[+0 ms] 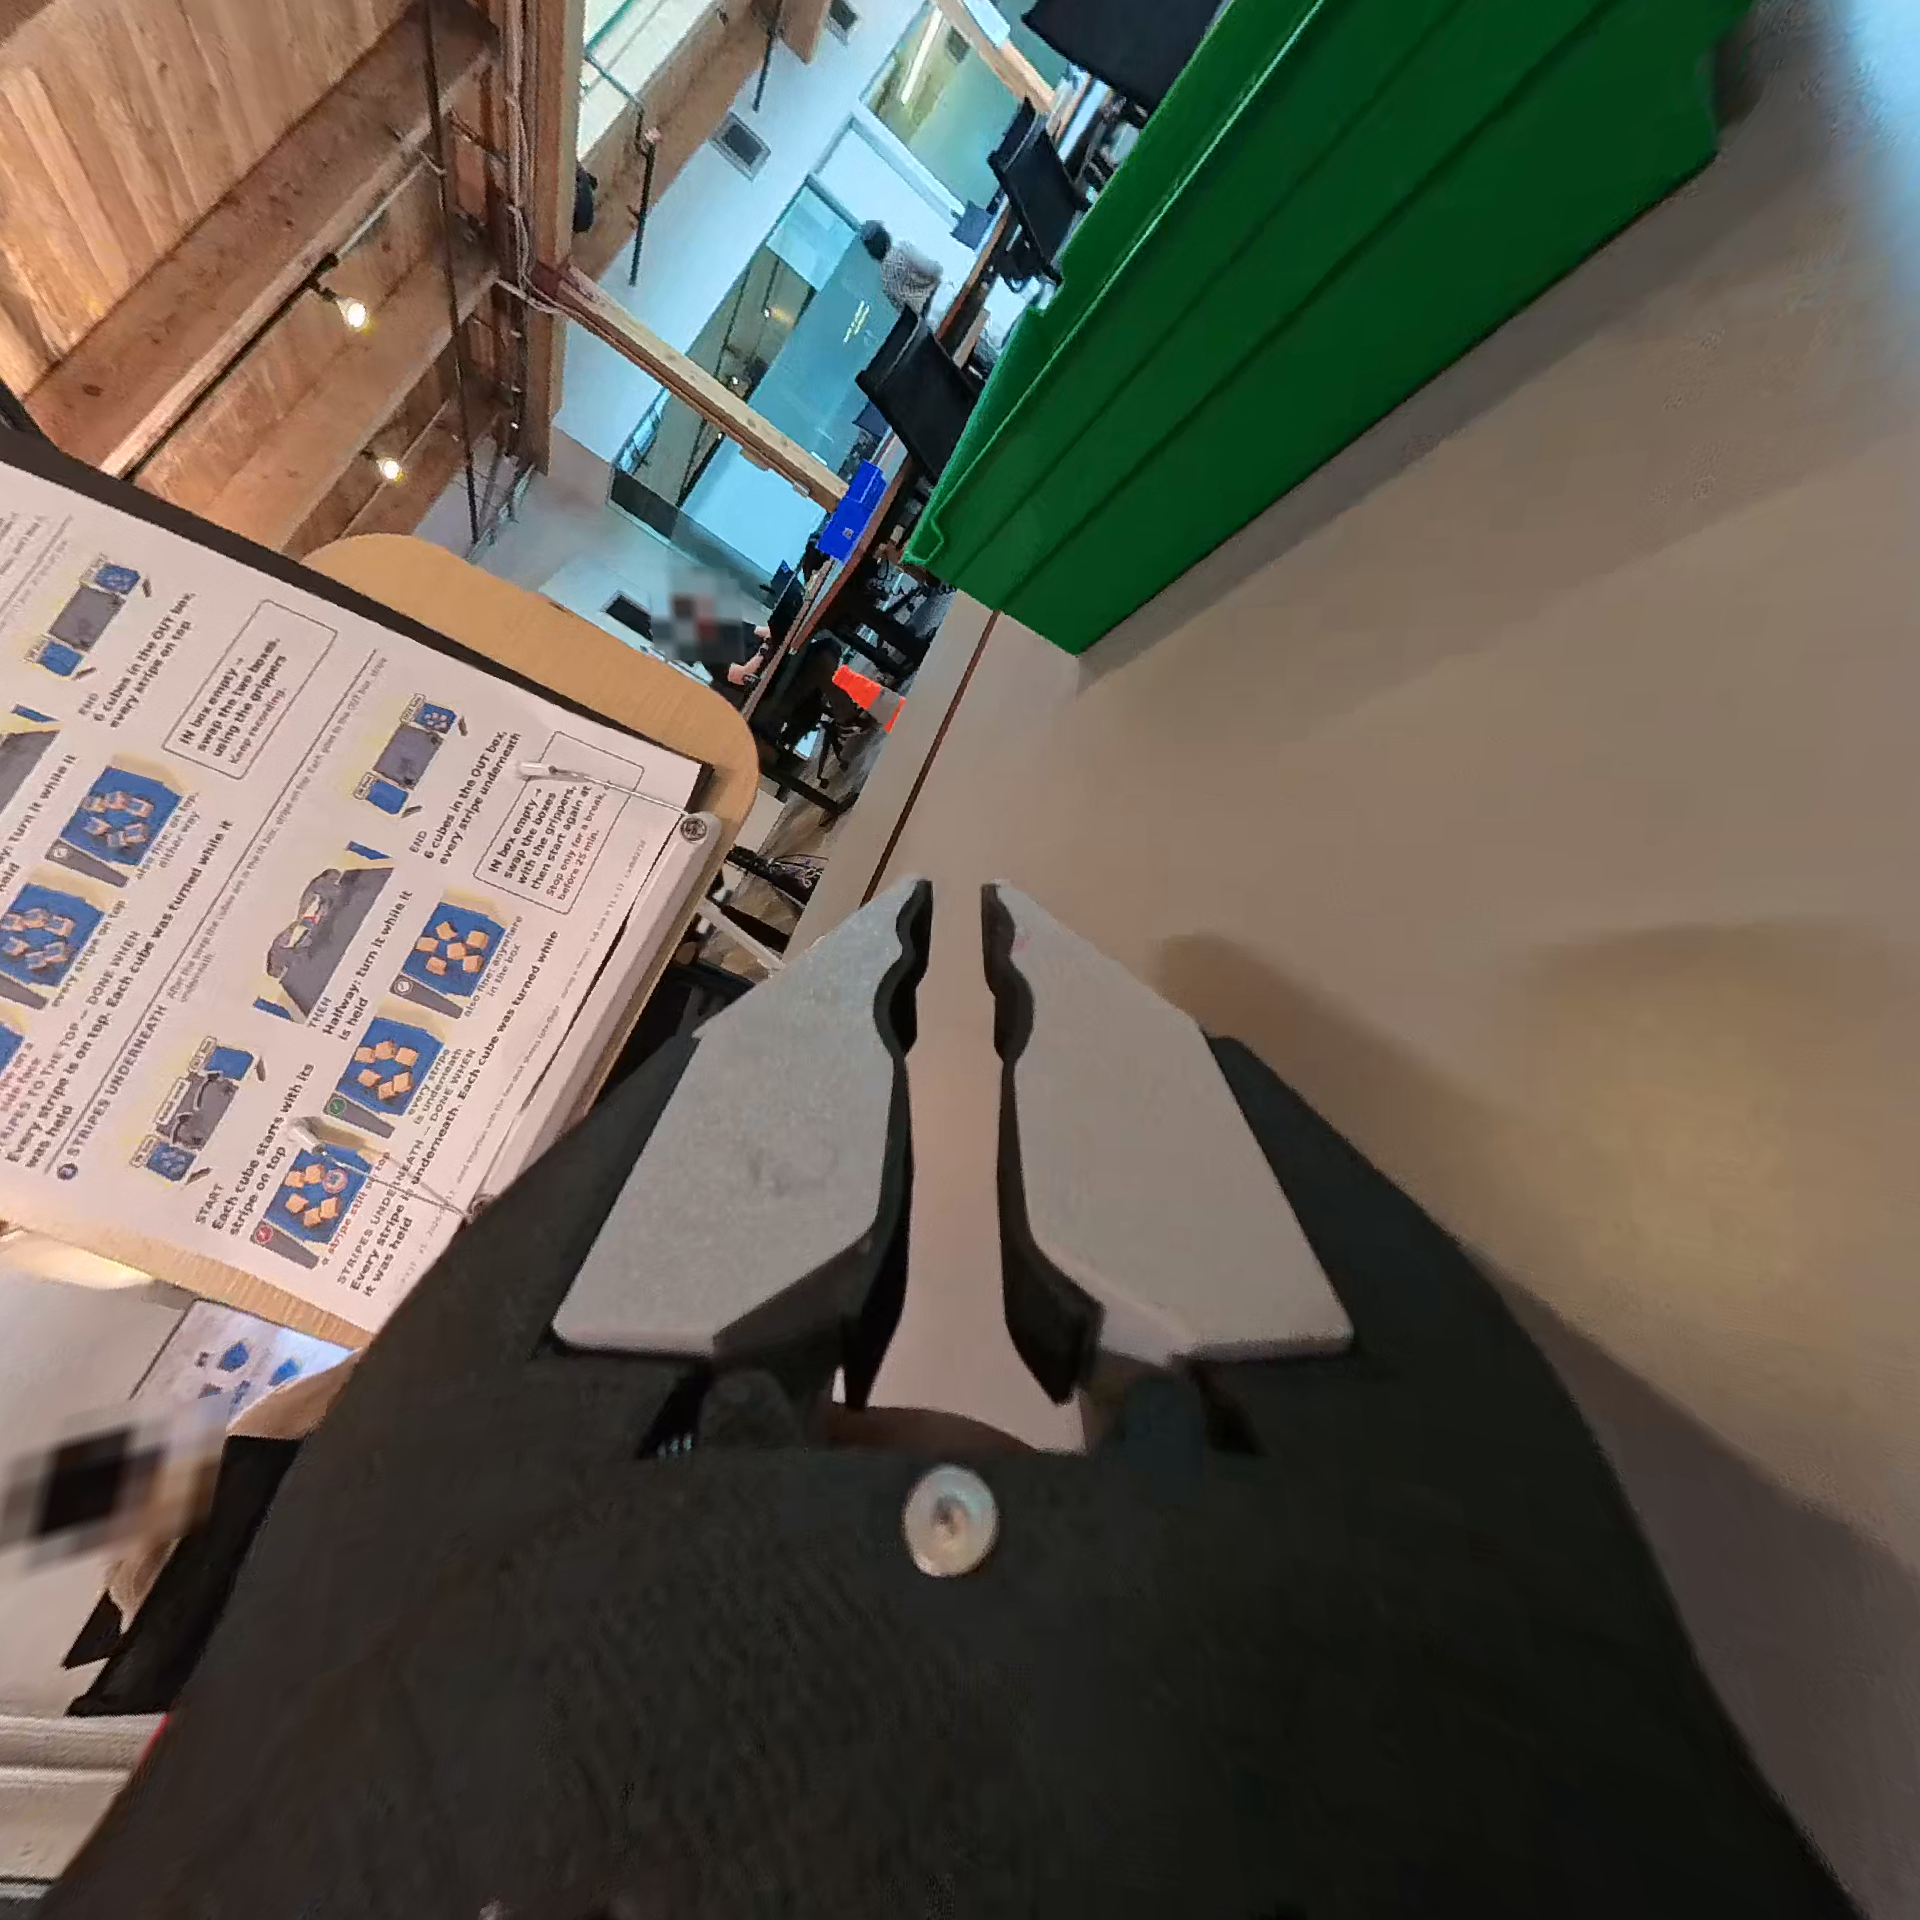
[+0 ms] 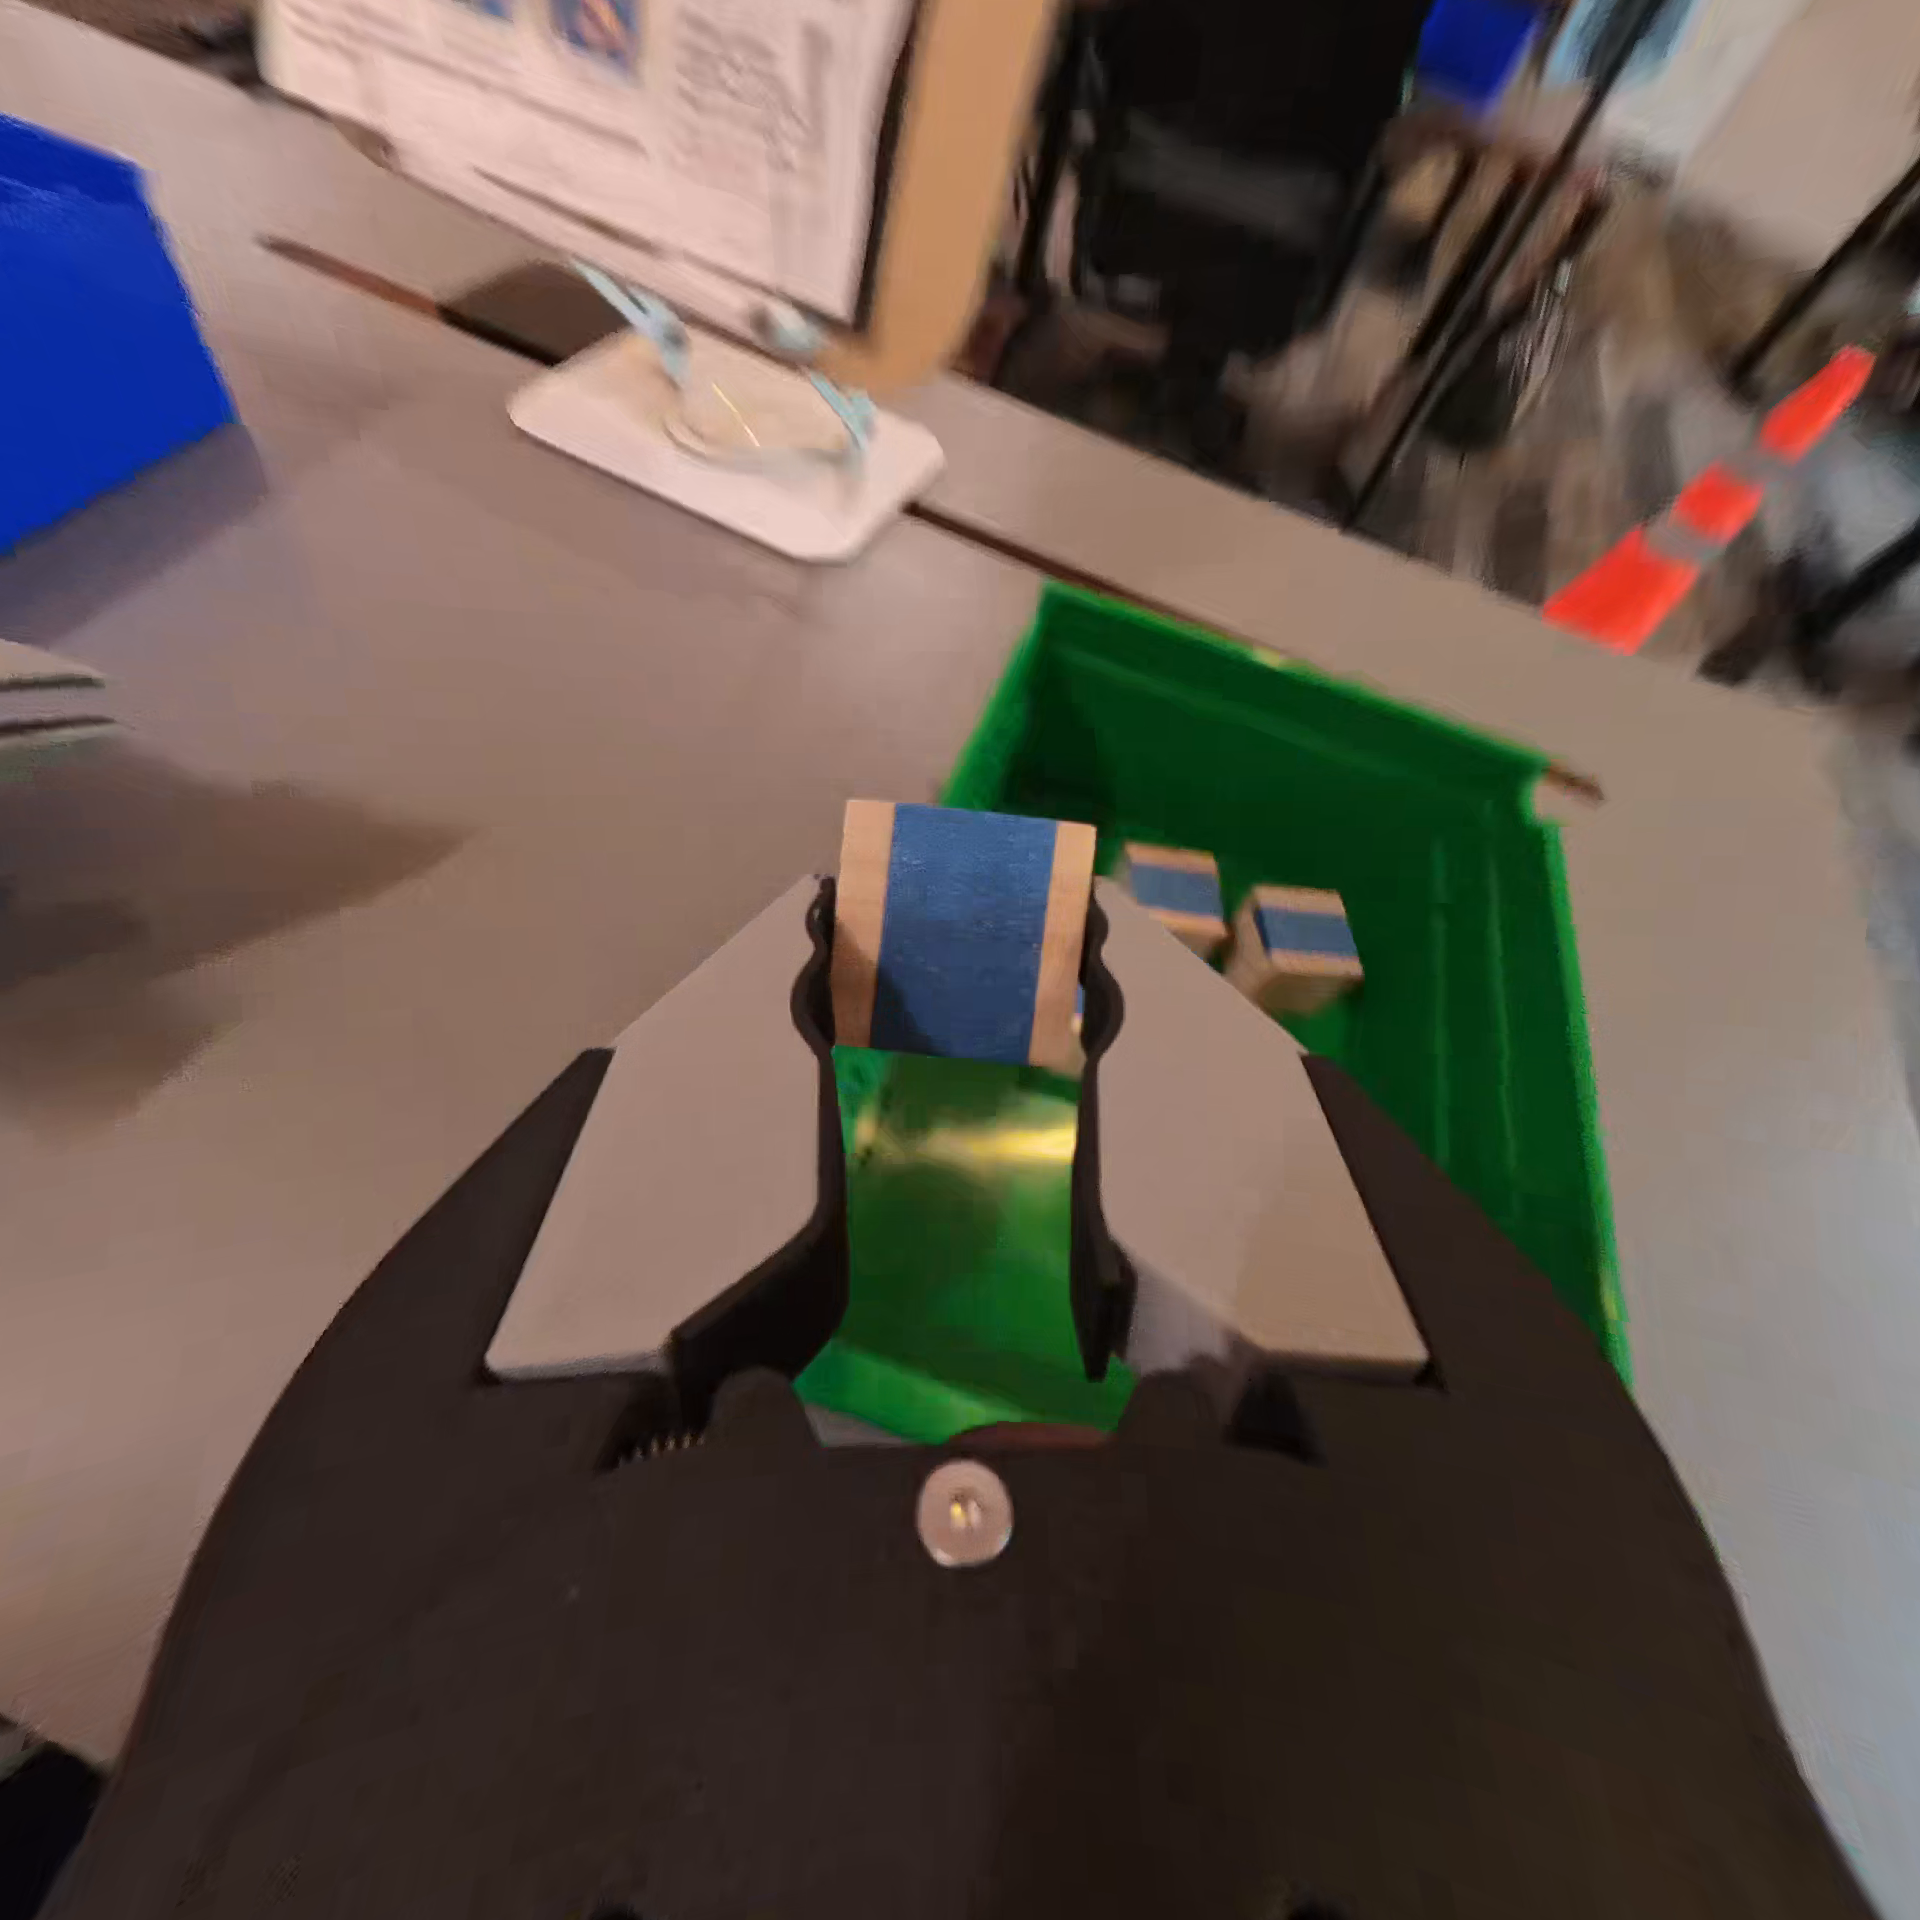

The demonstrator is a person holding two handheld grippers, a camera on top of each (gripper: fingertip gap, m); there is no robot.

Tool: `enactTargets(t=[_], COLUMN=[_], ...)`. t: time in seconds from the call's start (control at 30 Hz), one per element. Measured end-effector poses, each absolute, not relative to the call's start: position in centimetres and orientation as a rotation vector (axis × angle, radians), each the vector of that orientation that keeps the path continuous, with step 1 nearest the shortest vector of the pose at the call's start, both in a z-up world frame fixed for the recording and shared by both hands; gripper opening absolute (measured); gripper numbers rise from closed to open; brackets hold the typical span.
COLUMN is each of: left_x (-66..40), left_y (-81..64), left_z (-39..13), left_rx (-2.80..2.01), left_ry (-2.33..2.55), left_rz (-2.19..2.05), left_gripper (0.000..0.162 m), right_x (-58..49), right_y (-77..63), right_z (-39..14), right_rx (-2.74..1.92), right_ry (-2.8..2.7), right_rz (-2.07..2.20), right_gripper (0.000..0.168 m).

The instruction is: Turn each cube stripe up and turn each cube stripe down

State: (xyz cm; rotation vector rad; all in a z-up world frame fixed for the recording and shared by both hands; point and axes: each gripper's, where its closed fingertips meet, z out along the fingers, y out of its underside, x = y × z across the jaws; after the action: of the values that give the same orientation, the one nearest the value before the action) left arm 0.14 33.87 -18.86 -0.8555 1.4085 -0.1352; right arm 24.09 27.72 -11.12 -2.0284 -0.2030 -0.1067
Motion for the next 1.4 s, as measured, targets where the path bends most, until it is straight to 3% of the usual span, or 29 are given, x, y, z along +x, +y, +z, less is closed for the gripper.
enactTargets(t=[0.17, 0.4, 0.5, 0.63, 0.8, 1.0, 1.13, 1.2, 1.27, 1.4], left_x=[0.0, -0.2, 0.0, 0.4, 0.7, 0.5, 0.3, 0.4, 0.4, -0.6], left_y=[33.8, 34.8, 34.5, 34.4, 34.1, 34.2, 34.1, 33.9, 33.5, 32.2], left_z=[-18.4, -19.6, -20.0, -20.8, -21.5, -22.0, -22.1, -22.1, -21.7, -19.9], left_rx=[-0.868, -0.946, -0.941, -0.961, -0.961, -0.985, -0.987, -0.977, -0.961, -0.914], left_ry=[1.389, 1.401, 1.421, 1.453, 1.484, 1.495, 1.499, 1.508, 1.509, 1.528], left_rz=[-0.152, -0.163, -0.157, -0.16, -0.159, -0.164, -0.165, -0.171, -0.173, -0.213], left_gripper=[0.009, 0.013, 0.013, 0.013, 0.014, 0.013, 0.014, 0.014, 0.014, 0.019], right_x=[33.2, 35.6, 35.6, 33.0, 20.9, 6.1, 3.5, 3.0, 3.5, 4.1], right_y=[26.7, 25.9, 26.6, 27.4, 29.6, 34.2, 37.3, 37.0, 36.8, 36.4], right_z=[-17.8, -26.3, -24.1, -17.5, -11.2, -18.0, -22.9, -23.1, -22.5, -23.1], right_rx=[-2.272, -2.531, -2.448, -2.248, -1.962, -2.022, -1.99, -2.006, -1.921, -1.969], right_ry=[-0.022, 0.076, 0.029, 0.003, -0.255, -0.577, -0.562, -0.597, -0.596, -0.577], right_rz=[-0.21, -0.213, -0.316, -0.304, -0.051, 0.332, 0.414, 0.44, 0.388, 0.404], right_gripper=[0.044, 0.049, 0.048, 0.046, 0.037, 0.045, 0.041, 0.045, 0.032, 0.036])
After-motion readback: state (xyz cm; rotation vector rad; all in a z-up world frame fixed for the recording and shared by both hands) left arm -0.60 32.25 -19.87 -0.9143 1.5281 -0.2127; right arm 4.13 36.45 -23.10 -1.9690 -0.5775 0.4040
